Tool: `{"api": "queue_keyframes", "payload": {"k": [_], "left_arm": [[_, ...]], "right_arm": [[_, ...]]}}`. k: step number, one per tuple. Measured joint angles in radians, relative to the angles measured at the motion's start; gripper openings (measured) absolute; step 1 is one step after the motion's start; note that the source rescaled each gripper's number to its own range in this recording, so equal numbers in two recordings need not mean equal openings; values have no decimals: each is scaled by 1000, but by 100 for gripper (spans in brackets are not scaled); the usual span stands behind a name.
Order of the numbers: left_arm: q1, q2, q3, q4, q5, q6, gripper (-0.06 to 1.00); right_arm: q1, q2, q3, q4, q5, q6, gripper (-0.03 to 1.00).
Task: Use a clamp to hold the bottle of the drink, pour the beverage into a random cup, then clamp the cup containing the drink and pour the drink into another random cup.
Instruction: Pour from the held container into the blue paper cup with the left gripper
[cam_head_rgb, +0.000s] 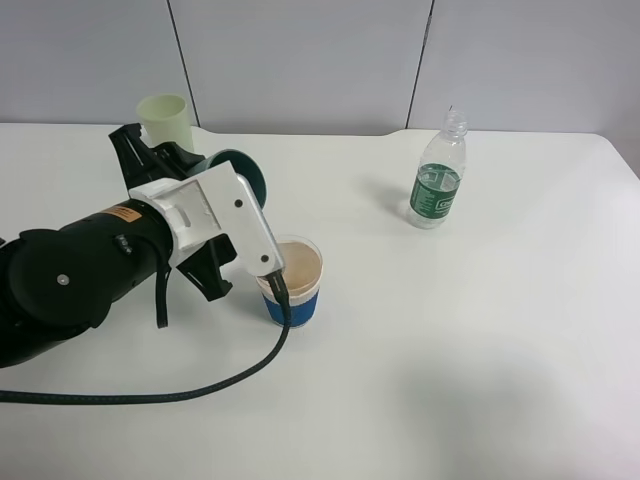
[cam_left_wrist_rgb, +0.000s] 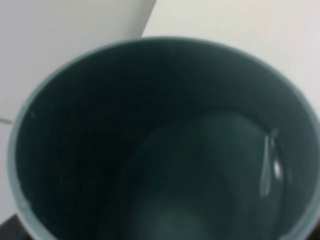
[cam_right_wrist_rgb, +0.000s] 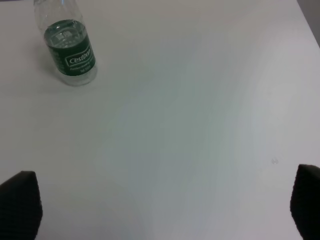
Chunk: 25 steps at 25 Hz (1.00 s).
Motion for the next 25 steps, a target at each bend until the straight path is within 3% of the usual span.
{"api": "queue_keyframes", "payload": {"k": [9,25], "left_arm": [[-23,-1,-19,-20,-2,90,2],[-23,-1,-19,40,-21,183,2]], "right_arm": [[0,0,0,0,0,0,100],[0,0,0,0,0,0,100]]}}
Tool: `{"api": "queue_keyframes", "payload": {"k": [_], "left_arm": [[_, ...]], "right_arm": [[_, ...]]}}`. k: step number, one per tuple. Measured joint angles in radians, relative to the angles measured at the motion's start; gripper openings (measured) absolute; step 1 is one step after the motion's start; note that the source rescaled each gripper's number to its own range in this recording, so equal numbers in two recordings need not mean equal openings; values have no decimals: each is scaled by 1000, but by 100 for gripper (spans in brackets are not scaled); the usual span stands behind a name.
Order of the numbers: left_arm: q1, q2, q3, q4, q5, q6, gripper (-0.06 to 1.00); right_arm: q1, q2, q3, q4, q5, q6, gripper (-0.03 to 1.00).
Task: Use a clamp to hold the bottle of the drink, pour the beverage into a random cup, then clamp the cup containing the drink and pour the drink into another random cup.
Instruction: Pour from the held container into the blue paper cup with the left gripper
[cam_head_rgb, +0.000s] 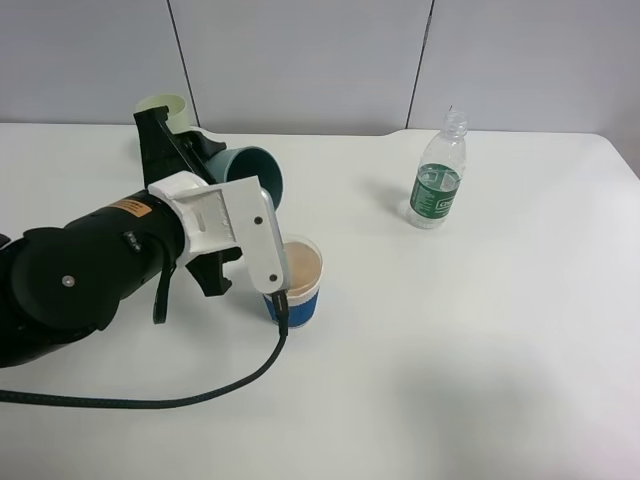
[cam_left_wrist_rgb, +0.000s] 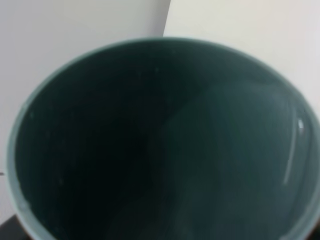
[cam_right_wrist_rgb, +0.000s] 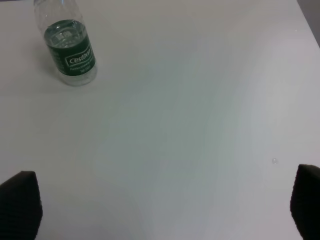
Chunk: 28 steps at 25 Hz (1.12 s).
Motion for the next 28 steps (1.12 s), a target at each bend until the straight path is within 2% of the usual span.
{"api": "queue_keyframes", "payload": {"k": [19,28], "left_arm": [[0,0,0,22,-17,102,2],[0,0,0,40,-34,187,2]], "right_arm": [[0,0,0,0,0,0,100],[0,0,0,0,0,0,100]]}}
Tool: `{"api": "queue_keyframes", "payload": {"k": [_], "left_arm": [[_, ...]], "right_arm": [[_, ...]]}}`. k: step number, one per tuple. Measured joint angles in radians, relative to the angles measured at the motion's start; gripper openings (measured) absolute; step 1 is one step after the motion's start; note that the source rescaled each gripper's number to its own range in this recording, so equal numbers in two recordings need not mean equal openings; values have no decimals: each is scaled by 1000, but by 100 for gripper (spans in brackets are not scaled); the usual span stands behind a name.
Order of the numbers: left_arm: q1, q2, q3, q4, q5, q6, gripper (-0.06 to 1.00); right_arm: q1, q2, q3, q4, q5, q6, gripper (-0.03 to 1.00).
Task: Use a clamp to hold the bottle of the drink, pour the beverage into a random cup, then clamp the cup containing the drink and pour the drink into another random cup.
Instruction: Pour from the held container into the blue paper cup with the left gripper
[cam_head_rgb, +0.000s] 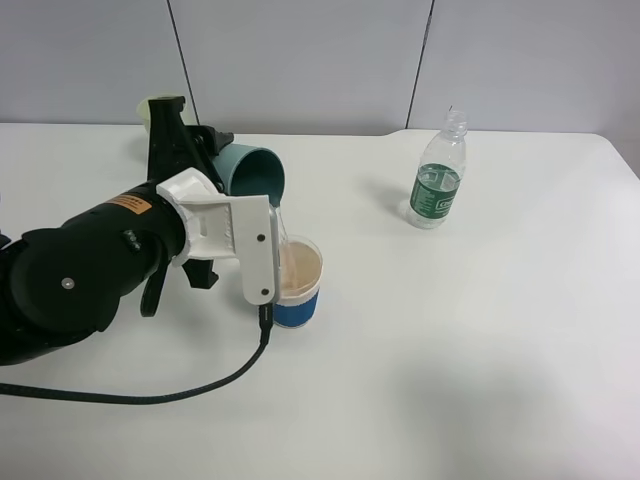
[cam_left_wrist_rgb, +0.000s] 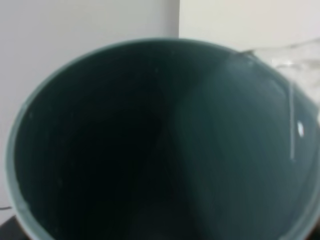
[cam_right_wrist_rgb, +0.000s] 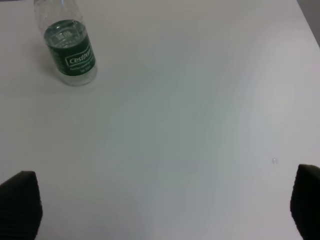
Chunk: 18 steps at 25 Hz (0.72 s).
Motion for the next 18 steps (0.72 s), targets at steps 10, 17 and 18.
{"api": "queue_keyframes", "payload": {"k": [10,17,18], "left_arm": [[0,0,0,18,-23,48,2],[0,0,0,35,-26,78,2],[0,0,0,40,-26,79,2]], "right_arm": [[0,0,0,0,0,0,100],[0,0,0,0,0,0,100],[0,0,0,0,0,0,100]]}}
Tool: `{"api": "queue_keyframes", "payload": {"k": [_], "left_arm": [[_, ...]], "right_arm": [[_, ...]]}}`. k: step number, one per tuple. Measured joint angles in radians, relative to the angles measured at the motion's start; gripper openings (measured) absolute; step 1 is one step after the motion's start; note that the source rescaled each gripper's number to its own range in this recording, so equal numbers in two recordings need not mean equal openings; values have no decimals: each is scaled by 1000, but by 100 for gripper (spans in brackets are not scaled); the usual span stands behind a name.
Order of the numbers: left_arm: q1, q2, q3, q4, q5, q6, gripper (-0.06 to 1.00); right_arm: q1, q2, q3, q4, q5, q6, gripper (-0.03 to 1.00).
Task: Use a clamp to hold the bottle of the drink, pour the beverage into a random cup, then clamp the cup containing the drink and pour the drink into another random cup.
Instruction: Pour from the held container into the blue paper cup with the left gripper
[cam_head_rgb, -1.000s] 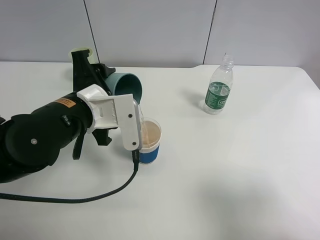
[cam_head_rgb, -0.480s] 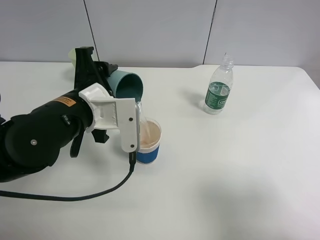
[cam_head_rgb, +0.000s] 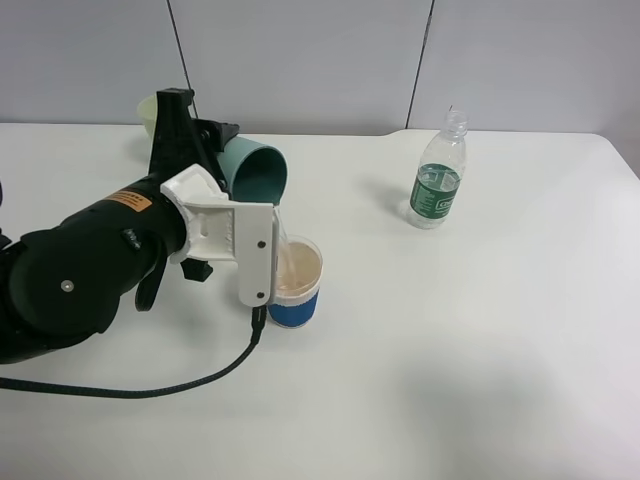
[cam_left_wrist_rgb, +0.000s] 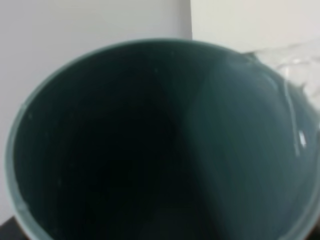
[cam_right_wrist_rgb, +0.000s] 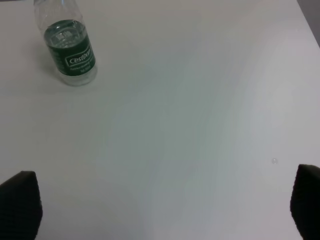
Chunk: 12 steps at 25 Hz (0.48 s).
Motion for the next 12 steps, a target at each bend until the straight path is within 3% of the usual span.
{"api": "queue_keyframes", "payload": {"k": [12], "left_arm": [[0,0,0,60,-21,130,2]], "right_arm": [[0,0,0,0,0,0,100]]}}
